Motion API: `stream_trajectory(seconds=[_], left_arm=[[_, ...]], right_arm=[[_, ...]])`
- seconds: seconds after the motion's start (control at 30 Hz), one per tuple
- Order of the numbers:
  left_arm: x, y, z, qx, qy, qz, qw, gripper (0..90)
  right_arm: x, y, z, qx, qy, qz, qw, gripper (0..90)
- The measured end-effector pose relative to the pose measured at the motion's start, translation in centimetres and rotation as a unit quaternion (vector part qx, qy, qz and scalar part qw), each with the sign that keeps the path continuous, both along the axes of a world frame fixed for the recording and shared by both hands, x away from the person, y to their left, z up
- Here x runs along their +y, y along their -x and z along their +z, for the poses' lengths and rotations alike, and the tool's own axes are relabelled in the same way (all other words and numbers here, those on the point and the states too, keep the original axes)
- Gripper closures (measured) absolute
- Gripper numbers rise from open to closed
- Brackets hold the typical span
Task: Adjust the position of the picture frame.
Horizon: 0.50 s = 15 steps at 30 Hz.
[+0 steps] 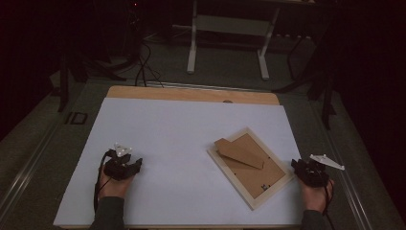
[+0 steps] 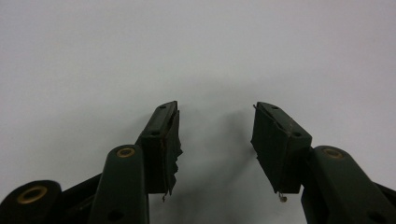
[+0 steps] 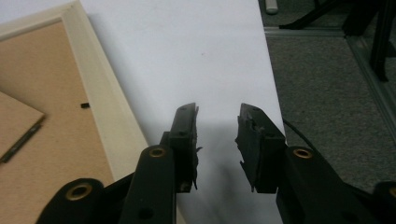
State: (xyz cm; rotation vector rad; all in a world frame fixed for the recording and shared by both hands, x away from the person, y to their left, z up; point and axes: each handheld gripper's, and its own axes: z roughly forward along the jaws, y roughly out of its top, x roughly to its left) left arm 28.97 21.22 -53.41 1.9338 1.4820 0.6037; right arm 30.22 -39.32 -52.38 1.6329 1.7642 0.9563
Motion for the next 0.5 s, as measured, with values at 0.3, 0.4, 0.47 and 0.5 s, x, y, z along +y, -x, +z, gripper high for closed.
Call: stream_trajectory(seconds=[0.3,0.4,0.47,0.5], left_arm=[[0.27,0.34,0.58,-0.02,0.015,0.008,0.9997,49.4],[0.19,0.31,0.59,-0.019,0.011,0.009,0.9997,49.5],[0.22,0.32,0.6,-0.019,0.014,0.01,0.9997,49.9],[0.26,0.34,0.61,-0.019,0.015,0.01,0.9997,50.5]], right_arm=[[0.8,-0.14,0.03,0.01,-0.005,0.018,0.9998,67.5],[0.78,-0.2,-0.02,0.013,-0.006,0.02,0.9997,67.5],[0.77,-0.18,0.01,0.014,-0.006,0.019,0.9997,67.6],[0.76,-0.14,0.02,0.015,-0.007,0.016,0.9997,67.7]])
